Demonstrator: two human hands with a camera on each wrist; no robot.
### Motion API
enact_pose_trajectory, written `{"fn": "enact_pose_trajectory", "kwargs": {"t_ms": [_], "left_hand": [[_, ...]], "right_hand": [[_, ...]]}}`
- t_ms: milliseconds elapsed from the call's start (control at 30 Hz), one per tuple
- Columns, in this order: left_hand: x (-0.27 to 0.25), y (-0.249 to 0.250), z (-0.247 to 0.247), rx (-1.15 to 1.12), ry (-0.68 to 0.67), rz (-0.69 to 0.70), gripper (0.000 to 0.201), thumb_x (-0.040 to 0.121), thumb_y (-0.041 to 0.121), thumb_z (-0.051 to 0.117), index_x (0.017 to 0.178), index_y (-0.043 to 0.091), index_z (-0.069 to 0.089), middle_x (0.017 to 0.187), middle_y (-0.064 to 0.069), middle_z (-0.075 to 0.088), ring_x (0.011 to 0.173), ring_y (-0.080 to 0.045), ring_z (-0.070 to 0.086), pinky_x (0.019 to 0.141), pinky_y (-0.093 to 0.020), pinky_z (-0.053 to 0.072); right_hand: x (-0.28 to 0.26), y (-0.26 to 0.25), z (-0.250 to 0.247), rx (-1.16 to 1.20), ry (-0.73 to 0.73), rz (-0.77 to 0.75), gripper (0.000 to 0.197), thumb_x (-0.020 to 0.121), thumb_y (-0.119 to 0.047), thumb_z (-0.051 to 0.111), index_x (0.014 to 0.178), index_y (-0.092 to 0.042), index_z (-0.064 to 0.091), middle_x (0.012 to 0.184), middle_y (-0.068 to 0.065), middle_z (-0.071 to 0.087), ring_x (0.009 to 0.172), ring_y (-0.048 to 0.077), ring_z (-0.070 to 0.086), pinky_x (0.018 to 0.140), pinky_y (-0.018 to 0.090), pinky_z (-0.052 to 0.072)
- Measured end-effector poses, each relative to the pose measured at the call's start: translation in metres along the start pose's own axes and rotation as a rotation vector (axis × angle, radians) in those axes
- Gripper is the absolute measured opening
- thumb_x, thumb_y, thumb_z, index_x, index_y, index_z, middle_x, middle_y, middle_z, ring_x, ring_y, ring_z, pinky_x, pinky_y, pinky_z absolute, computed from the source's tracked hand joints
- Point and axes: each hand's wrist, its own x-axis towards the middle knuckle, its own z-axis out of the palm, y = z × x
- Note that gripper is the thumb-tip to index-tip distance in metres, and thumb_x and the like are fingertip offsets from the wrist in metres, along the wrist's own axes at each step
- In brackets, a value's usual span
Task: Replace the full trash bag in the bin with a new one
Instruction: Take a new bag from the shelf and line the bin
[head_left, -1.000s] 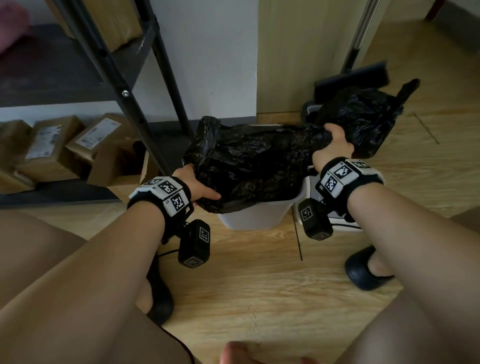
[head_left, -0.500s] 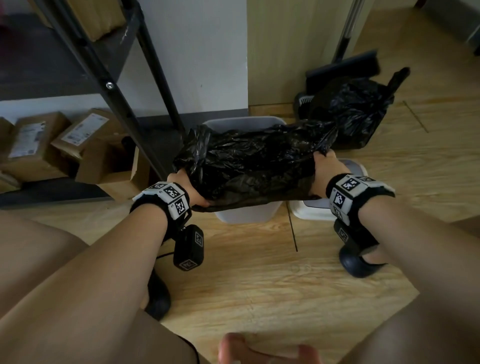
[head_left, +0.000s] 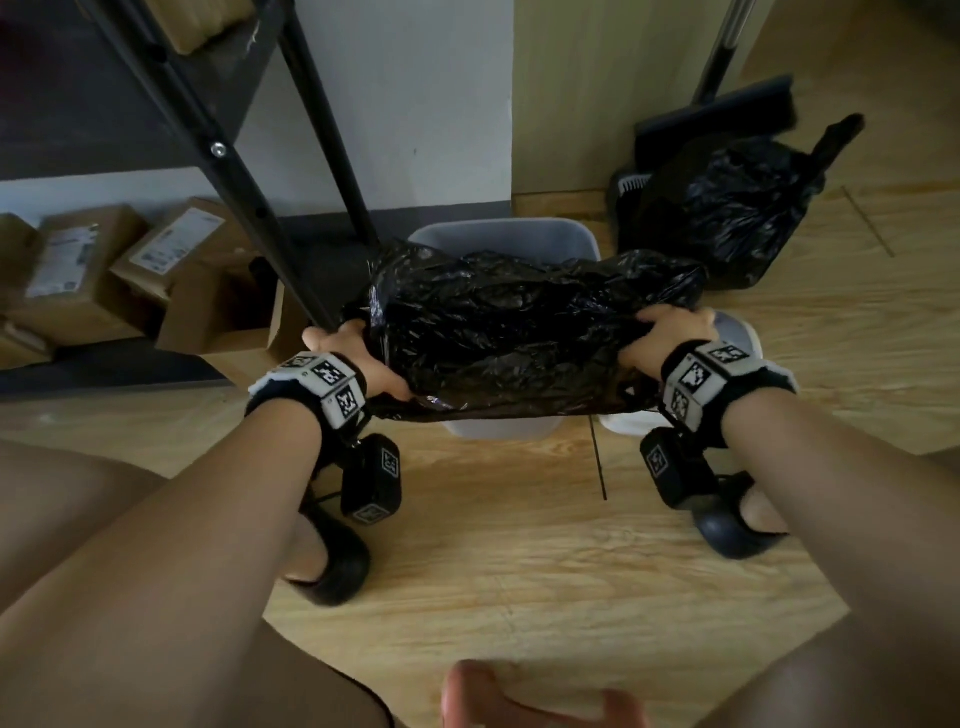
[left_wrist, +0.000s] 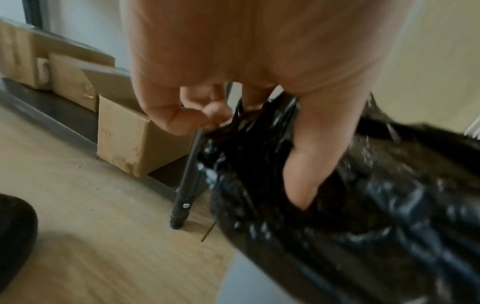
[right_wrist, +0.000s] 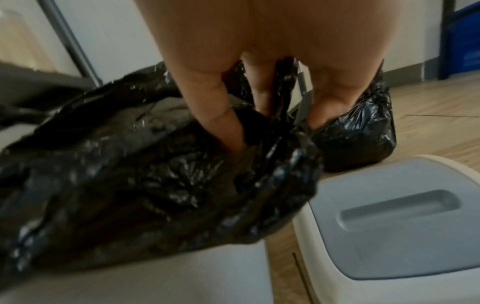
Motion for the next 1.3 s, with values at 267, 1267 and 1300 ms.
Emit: {"fn": "enact_pose_trajectory", "kwargs": {"t_ms": [267, 1267, 1300], "left_hand": [[-0.02, 0.007, -0.022, -0.535, 0.233, -0.006, 0.077, 0.067, 0.029, 0.081, 0.131, 0.012, 0.042, 0.135, -0.012, 0.04, 0.117, -0.03, 0.052, 0.076, -0.031, 0.053], [0.069, 0.097, -0.068, 0.392, -0.052, 0.318, 0.062, 0.096, 0.036, 0.047, 0.151, 0.019, 0.023, 0.151, -0.018, 0.031, 0.138, -0.033, 0.035, 0.113, -0.035, 0.032], [0.072, 0.1, -0.068, 0.387, -0.056, 0.321, 0.06, 0.096, 0.033, 0.047, 0.15, 0.018, 0.025, 0.151, -0.018, 0.033, 0.138, -0.032, 0.036, 0.112, -0.034, 0.032]], "right_hand": [[-0.007, -0.008, -0.012, 0.265, 0.263, -0.031, 0.032, 0.082, -0.014, 0.063, 0.114, -0.013, 0.06, 0.135, 0.017, 0.039, 0.058, 0.01, 0.021, 0.078, 0.02, 0.035], [0.064, -0.103, -0.043, -0.325, -0.209, -0.376, 0.077, 0.09, -0.031, 0.057, 0.151, -0.025, 0.011, 0.145, 0.014, 0.041, 0.117, 0.032, 0.056, 0.047, 0.013, 0.049], [0.067, -0.105, -0.044, -0.331, -0.215, -0.384, 0.077, 0.09, -0.03, 0.057, 0.151, -0.023, 0.01, 0.144, 0.013, 0.043, 0.117, 0.031, 0.057, 0.038, 0.014, 0.044]]}}
